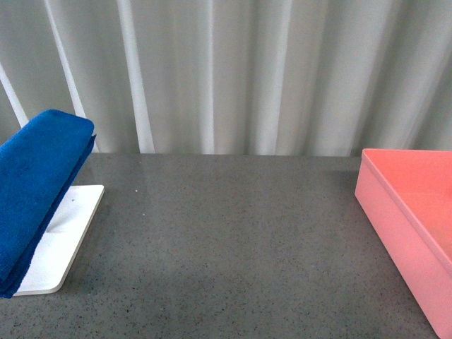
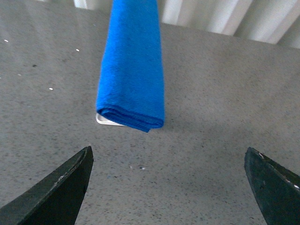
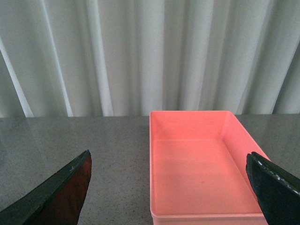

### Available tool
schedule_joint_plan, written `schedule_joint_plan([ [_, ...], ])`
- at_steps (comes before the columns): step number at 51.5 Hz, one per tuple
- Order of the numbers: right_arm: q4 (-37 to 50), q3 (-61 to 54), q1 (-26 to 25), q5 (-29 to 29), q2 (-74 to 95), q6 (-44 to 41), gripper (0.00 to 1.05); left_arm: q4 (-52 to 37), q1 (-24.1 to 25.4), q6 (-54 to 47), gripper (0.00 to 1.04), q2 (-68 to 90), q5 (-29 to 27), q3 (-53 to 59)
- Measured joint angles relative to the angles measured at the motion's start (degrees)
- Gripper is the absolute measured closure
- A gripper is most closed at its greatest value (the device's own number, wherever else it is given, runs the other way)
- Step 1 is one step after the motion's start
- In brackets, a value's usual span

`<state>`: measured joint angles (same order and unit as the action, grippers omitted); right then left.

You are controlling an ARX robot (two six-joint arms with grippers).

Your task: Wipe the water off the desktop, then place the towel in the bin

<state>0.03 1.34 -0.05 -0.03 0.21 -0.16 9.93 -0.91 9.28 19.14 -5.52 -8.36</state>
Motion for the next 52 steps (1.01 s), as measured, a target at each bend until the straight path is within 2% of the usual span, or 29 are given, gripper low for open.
schedule_joint_plan([
  [8, 0.0, 0.0, 0.0, 0.0, 0.0, 0.0, 0.07, -13.9, 5.9, -4.0, 0.07, 24.5, 9.2, -12.5],
  [16, 0.0, 0.0, 0.0, 0.0, 0.0, 0.0, 0.07, -16.6, 7.3, -14.3, 0.07, 46.4, 10.2, -29.5],
  [22, 0.0, 0.0, 0.0, 0.0, 0.0, 0.0, 0.07, -16.5, 7.2, -19.9, 0.07, 57.2, 8.3, -38.8],
  [32, 0.0, 0.0, 0.0, 0.0, 0.0, 0.0, 0.07, -13.7, 7.1, -28.2, 0.07, 75.0, 1.3, -56.0],
  [38, 0.0, 0.0, 0.0, 0.0, 0.0, 0.0, 0.07, -7.0, 7.2, -28.6, 0.07, 83.3, -1.4, -63.8],
  [45, 0.0, 0.0, 0.0, 0.0, 0.0, 0.0, 0.07, -0.4, 7.3, -26.5, 0.07, 89.0, -2.0, -70.0],
  [52, 0.0, 0.0, 0.0, 0.0, 0.0, 0.0, 0.07, 0.2, 7.4, -25.7, 0.07, 91.5, -2.4, -71.7],
])
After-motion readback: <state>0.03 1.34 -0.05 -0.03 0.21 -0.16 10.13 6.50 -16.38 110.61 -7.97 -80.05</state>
